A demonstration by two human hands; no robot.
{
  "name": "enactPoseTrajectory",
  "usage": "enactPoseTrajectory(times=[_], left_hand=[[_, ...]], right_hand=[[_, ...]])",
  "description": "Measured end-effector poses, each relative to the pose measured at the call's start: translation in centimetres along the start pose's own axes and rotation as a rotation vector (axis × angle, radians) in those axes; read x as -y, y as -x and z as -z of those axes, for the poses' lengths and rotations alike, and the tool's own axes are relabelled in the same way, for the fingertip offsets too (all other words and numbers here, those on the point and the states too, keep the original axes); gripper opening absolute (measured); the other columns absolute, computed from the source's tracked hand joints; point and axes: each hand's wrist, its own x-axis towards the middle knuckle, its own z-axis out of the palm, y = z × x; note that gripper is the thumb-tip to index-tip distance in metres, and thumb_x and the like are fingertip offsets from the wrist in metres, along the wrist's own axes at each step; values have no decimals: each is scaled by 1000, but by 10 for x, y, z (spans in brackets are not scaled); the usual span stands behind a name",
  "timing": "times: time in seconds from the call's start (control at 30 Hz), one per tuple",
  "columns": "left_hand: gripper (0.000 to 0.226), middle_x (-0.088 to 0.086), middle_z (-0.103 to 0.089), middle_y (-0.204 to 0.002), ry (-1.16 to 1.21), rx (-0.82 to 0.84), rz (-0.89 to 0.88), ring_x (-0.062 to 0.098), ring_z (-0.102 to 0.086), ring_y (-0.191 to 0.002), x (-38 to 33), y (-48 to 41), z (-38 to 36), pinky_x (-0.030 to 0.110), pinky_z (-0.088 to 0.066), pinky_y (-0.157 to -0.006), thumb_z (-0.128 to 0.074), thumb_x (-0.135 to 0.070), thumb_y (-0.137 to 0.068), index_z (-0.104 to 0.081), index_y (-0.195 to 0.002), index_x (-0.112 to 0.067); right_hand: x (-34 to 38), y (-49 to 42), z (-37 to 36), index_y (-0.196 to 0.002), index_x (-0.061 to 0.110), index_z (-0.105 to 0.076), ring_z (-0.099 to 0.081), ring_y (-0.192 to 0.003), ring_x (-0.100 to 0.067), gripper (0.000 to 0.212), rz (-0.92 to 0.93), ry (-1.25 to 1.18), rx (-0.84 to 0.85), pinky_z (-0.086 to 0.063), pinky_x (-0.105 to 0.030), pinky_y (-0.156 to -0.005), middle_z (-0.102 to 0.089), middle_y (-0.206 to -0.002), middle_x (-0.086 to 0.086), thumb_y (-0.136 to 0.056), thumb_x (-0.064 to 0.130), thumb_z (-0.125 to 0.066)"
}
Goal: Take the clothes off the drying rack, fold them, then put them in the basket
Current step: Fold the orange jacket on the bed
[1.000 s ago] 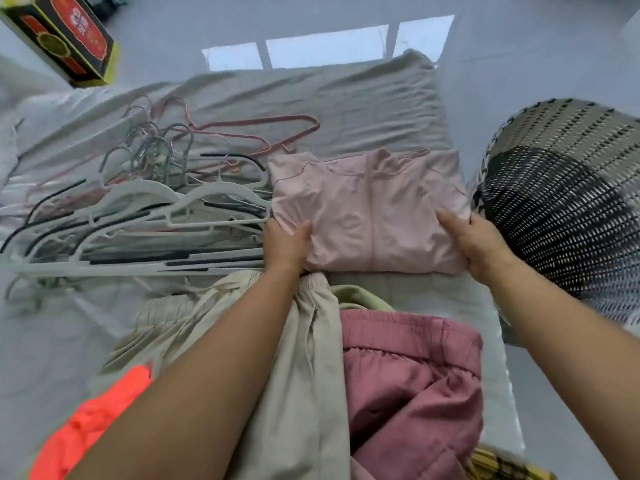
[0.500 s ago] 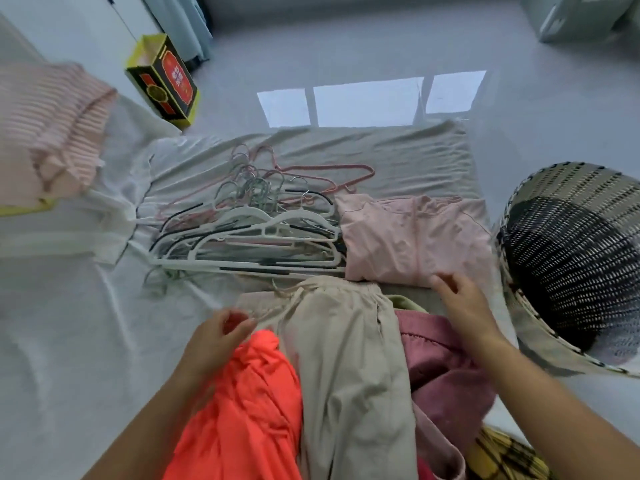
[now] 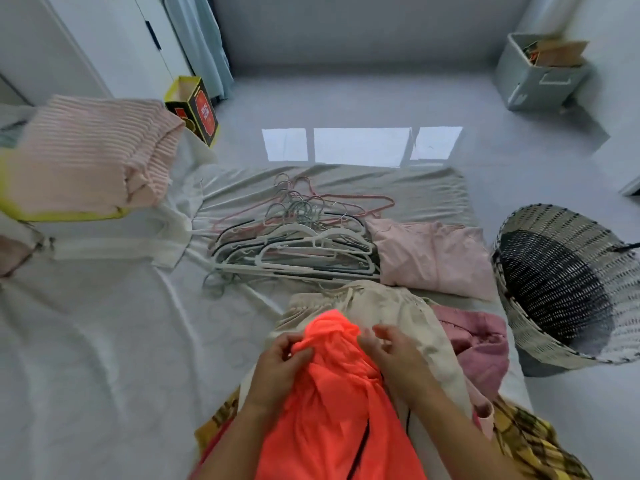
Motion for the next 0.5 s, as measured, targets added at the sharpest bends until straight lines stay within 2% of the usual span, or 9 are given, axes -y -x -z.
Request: enactPoseTrajectory(times=[0.03,0.07,0.1,0.17,0.2,0.27,0.33,0.43,0.5], left_hand=[[26,5,-64,-81,70,24,18,10,-56,-71,-9,4,5,20,-46,-63,-68,-18,-66,-64,-90,-11],[18,4,-63,-79,110,38,28,11,-56,-68,-19,8,11,21,-46,-60,-69,-11,-72,-62,-89,-10],[12,3,-62,-76,141,39,32,12,-55,-65,-31,12,18,22,-46,-56,-66,-4,-79,-61,-87,-11],[16,4,-60,-74,175,5,7,14,-55,-62,-53,16,35,21,-45,-51,-56,4,-86,-58,-83,-12],[18,5,-58,-75,192,-20,-12,15,-53,-62,-64,18,44,20,-44,-49,-55,5,-87,-57,-83,-12],[18,5,-57,-77,227,-61,-51,15,-51,-64,-88,20,62,17,-43,-46,-55,3,-87,-56,-83,-14],[18,4,-58,-78,210,-51,-100,13,-51,-65,-107,25,78,16,-42,-48,-57,2,-87,-58,-84,-16],[19,1,-60,-74,139,-2,-232,10,-53,-65,-138,35,100,16,-43,-55,-61,2,-84,-63,-83,-17],[20,-6,-62,-66,112,8,-294,5,-52,-60,-158,41,119,14,-42,-53,-62,2,-83,-65,-81,-18]], right_hand=[[3,9,-11,-121,11,-51,-57,-105,-16,86,-62,-62,56,-45,-27,-89,-57,-116,-1,-57,64,-74],[4,16,-19,-125,13,-46,-57,-107,-17,101,-96,-102,97,-46,-28,-91,-56,-117,-3,-44,65,-77],[10,27,-26,-128,15,-41,-56,-106,-17,102,-120,-102,126,-46,-27,-89,-54,-116,-4,-44,57,-80],[7,43,-30,-128,24,-36,-55,-102,-16,85,-83,90,124,-43,-24,-85,-51,-112,-1,-58,35,-83],[4,52,-31,-123,26,-39,-55,-97,-13,71,-40,220,108,-43,-24,-83,-52,-107,1,-64,25,-80],[2,69,-29,-90,24,-52,-53,-69,2,28,0,359,51,-45,-23,-69,-55,-81,6,-74,6,-67],[6,85,-27,-61,22,-46,-48,-52,1,32,25,408,7,-32,-18,-53,-44,-59,9,-80,-1,-58],[26,108,-24,-64,13,-54,-44,-55,-1,26,33,279,-112,-29,-20,-54,-45,-59,6,-87,0,-55],[45,120,-21,-78,0,-64,-48,-68,-10,18,54,181,-197,-31,-25,-57,-56,-69,-8,-91,5,-54]])
